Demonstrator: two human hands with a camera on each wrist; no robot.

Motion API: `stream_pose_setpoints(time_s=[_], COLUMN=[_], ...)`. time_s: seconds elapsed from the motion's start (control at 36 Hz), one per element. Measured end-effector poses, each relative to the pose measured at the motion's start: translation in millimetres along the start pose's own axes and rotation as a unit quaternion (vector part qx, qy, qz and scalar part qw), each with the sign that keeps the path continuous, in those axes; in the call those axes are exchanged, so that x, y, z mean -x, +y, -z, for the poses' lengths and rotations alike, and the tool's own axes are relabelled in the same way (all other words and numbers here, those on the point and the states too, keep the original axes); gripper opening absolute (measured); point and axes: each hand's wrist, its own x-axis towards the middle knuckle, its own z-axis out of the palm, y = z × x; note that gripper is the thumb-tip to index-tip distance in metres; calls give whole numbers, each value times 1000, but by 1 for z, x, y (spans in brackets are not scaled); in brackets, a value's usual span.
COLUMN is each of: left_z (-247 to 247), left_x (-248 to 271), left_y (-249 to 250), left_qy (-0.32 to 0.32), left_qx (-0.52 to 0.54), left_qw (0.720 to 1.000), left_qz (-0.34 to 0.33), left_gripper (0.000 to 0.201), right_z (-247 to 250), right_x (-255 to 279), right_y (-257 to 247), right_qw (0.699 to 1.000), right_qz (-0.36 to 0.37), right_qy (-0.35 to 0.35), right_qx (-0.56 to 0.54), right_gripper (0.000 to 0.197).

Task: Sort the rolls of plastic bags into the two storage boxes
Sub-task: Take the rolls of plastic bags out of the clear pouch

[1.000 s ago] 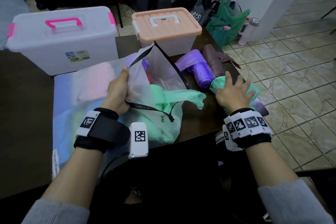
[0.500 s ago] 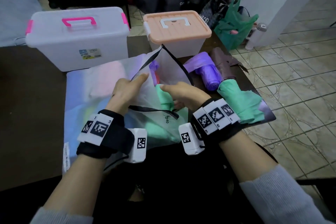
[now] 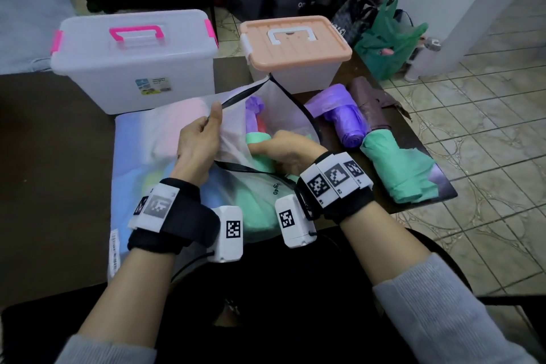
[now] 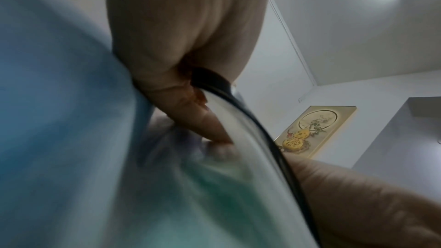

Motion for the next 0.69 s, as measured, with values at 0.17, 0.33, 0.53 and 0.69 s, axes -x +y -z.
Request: stream_pose_setpoints(time_s=[0.17, 0.33, 0.53, 0.69], left_z=[6, 6, -2, -1], left_x=[-6, -11, -3, 0], left_y=[-6, -6, -1, 0], left_qy=[-19, -30, -33, -23], left_qx=[46, 80, 31, -7], left_qw=[996, 989, 994, 996], left_qz=[68, 119, 98, 82], left_gripper=[48, 53, 73, 66], right_z=[5, 34, 75, 115], right_x=[3, 13, 28, 41], right_y=[0, 1, 1, 14], right_qw=[978, 924, 854, 869], right_qz=[7, 64, 198, 207], right_qy=[5, 11, 99, 270], right_qx=[-207, -377, -471, -360], right_gripper=[61, 24, 44, 43])
